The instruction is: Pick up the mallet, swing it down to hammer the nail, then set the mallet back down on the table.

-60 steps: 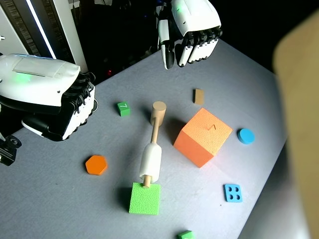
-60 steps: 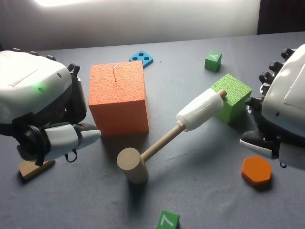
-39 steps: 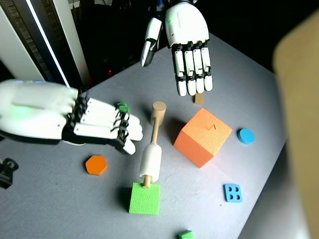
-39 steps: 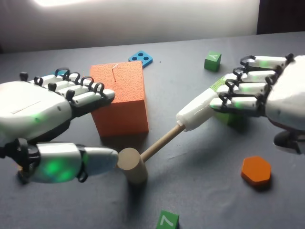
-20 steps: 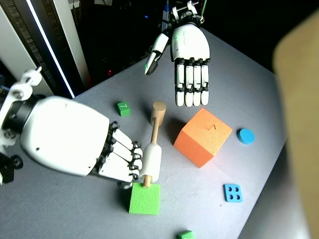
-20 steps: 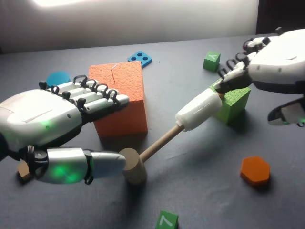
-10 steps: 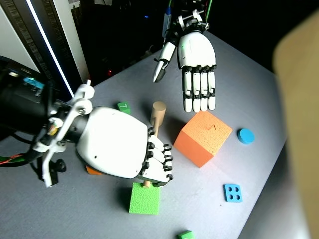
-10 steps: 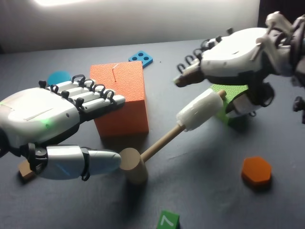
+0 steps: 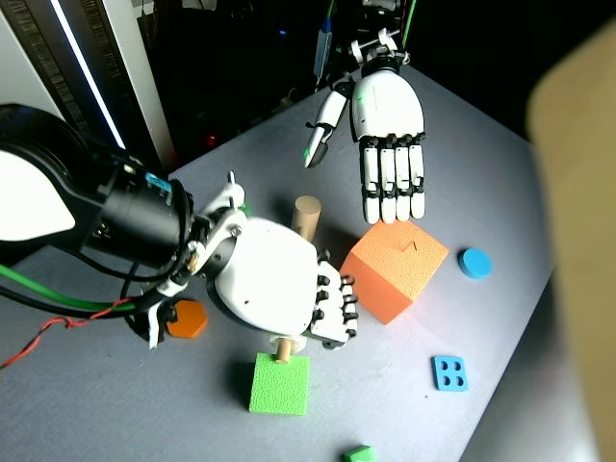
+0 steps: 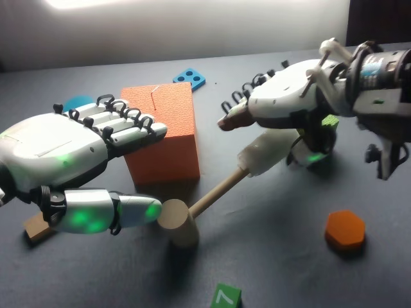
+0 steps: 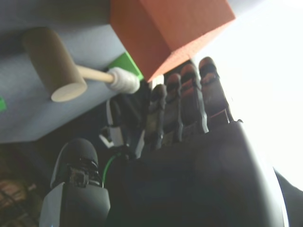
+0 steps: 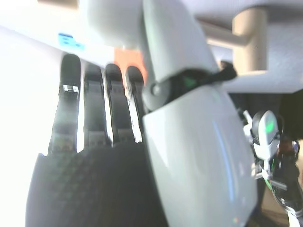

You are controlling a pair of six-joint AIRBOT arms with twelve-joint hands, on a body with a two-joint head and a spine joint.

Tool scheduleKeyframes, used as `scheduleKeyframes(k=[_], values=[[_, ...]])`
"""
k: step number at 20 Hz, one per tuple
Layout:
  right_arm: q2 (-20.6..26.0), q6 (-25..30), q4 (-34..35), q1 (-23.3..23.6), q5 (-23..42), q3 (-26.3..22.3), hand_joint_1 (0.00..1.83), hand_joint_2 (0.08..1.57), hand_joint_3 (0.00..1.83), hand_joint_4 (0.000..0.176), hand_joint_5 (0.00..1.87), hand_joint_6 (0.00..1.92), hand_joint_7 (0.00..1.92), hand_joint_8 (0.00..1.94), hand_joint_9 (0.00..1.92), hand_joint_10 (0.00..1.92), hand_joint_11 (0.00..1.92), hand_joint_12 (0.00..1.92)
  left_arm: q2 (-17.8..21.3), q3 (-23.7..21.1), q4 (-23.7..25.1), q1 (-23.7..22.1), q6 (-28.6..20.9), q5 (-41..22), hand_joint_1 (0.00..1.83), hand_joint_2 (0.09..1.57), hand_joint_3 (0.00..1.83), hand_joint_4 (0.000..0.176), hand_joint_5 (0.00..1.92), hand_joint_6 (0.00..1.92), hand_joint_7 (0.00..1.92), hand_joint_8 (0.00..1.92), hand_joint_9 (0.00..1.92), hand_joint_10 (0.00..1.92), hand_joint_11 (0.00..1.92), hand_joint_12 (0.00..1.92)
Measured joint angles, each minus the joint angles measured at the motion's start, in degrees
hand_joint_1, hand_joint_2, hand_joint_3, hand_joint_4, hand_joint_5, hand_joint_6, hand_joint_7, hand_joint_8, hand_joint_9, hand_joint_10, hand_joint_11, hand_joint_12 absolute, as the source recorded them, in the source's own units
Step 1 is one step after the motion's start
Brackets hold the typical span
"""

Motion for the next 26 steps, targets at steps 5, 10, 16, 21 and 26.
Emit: scheduleKeyframes(k=[5, 10, 16, 21, 26], values=[[-2.6, 0.1, 0.1, -2.1, 1.0, 2.8, 1.39, 0.98, 0.00, 0.000, 0.20, 0.00, 0.18, 0.00, 0.16, 0.00, 0.00, 0.91, -0.4, 0.9, -0.5, 0.0, 0.0, 0.0, 0.00, 1.20, 0.00, 0.000, 0.10, 0.00, 0.10, 0.00, 0.11, 0.01, 0.07, 0.07], [-4.6, 0.1, -0.1, -3.7, 1.9, 5.2, 1.38, 0.98, 0.00, 0.000, 0.22, 0.01, 0.19, 0.00, 0.17, 0.00, 0.00, 0.94, -1.3, 1.7, -0.9, 0.0, 0.0, 0.0, 0.00, 1.21, 0.00, 0.000, 0.10, 0.00, 0.10, 0.00, 0.10, 0.00, 0.06, 0.07], [-6.6, 0.3, -0.2, -5.0, 3.0, 8.1, 1.35, 0.97, 0.00, 0.000, 0.23, 0.00, 0.17, 0.00, 0.15, 0.00, 0.00, 0.86, -1.7, 2.7, -1.8, 0.0, -0.1, 0.0, 0.00, 1.20, 0.00, 0.000, 0.11, 0.00, 0.11, 0.00, 0.10, 0.00, 0.05, 0.07], [-7.9, 0.3, 0.0, -6.2, 3.5, 8.5, 1.35, 0.98, 0.00, 0.000, 0.22, 0.00, 0.17, 0.00, 0.15, 0.00, 0.00, 0.89, -2.1, 3.2, -2.6, 0.3, -0.2, 0.0, 0.00, 1.20, 0.00, 0.000, 0.11, 0.00, 0.11, 0.00, 0.10, 0.00, 0.04, 0.07], [-8.0, 0.0, -0.2, -6.4, 3.6, 8.7, 1.34, 0.99, 0.00, 0.000, 0.23, 0.01, 0.18, 0.01, 0.17, 0.01, 0.00, 0.90, -2.4, 3.5, -2.7, 0.7, -0.1, -0.1, 0.00, 1.19, 0.00, 0.000, 0.12, 0.00, 0.12, 0.00, 0.12, 0.00, 0.06, 0.08]])
